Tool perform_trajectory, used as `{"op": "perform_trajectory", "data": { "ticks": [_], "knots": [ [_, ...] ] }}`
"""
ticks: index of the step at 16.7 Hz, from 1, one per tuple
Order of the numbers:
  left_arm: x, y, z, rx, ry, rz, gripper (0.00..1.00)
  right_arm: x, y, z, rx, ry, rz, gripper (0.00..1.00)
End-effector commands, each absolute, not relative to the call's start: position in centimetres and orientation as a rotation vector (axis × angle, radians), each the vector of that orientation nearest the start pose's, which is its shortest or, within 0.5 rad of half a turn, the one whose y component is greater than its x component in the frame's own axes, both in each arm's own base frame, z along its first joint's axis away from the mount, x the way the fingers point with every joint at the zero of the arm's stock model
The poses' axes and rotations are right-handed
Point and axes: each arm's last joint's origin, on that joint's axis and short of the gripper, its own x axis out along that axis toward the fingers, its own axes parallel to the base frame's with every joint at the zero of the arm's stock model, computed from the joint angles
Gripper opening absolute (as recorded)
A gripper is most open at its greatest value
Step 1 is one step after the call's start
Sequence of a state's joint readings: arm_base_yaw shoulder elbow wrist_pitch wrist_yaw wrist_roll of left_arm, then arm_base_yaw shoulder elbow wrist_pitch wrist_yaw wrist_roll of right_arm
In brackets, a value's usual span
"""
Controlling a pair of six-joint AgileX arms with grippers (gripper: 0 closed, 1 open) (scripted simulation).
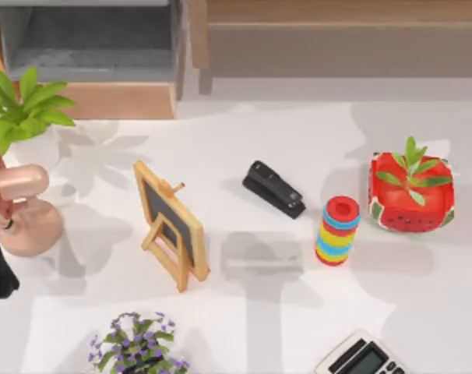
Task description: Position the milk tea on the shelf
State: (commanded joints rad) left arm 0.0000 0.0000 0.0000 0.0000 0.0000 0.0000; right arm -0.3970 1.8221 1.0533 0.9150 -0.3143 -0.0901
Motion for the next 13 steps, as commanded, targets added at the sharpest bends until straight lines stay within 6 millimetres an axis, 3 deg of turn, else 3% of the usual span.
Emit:
{"op": "perform_trajectory", "data": {
  "ticks": [7, 13],
  "knots": [
    [10.6, -0.1, 16.0, 0.0, 0.0, 0.0, 1.0, 40.7, -11.1, 26.9, -0.076, -0.022, -0.017, 0.0],
    [10.6, -0.1, 16.0, 0.0, 0.0, 0.0, 1.0, 41.8, -9.9, 28.7, -0.019, 0.027, -0.009, 0.0]
  ]
}}
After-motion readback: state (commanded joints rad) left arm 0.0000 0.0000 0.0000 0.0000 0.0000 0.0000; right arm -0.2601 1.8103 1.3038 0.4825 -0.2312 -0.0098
